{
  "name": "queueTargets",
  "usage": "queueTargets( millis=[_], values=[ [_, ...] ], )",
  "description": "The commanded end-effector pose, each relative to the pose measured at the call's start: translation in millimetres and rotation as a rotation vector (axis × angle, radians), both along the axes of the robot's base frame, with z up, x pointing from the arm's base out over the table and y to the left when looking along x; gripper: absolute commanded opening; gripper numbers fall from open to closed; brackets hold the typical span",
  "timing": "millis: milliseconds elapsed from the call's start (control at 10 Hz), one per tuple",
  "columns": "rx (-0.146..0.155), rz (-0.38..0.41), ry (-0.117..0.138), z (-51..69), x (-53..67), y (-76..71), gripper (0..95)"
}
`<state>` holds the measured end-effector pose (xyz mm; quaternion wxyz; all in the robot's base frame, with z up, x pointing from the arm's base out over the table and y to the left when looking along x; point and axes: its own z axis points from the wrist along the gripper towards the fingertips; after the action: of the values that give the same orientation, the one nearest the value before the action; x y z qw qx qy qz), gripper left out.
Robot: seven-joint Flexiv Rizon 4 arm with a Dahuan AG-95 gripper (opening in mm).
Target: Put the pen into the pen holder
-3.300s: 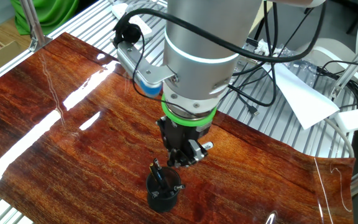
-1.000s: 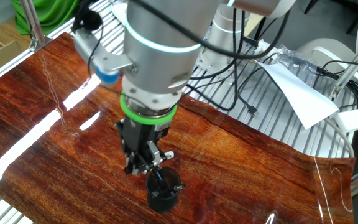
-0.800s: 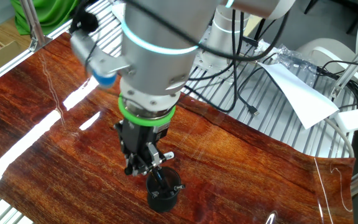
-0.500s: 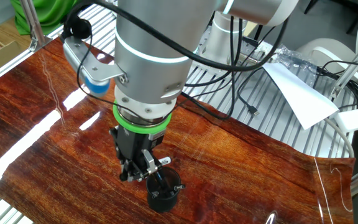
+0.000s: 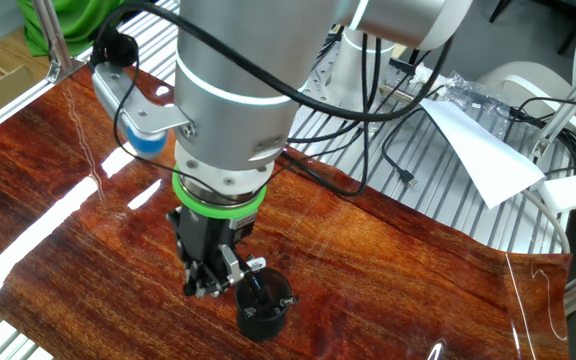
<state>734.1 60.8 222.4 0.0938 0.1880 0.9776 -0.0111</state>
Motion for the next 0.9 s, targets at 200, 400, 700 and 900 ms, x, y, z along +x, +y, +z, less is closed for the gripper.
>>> queueTargets(
  millis=[200,400,700,900],
  values=[
    [-0.016,-0.018,-0.015,-7.9,7.0,5.4,0.0],
    [-0.016,-0.023,-0.025,-11.6,9.8,7.9,0.0],
    [-0.023,-0.023,-0.042,-14.6,11.9,9.9,0.0],
    [-0.023,-0.026,-0.047,-17.0,13.5,11.4,0.0]
  ],
)
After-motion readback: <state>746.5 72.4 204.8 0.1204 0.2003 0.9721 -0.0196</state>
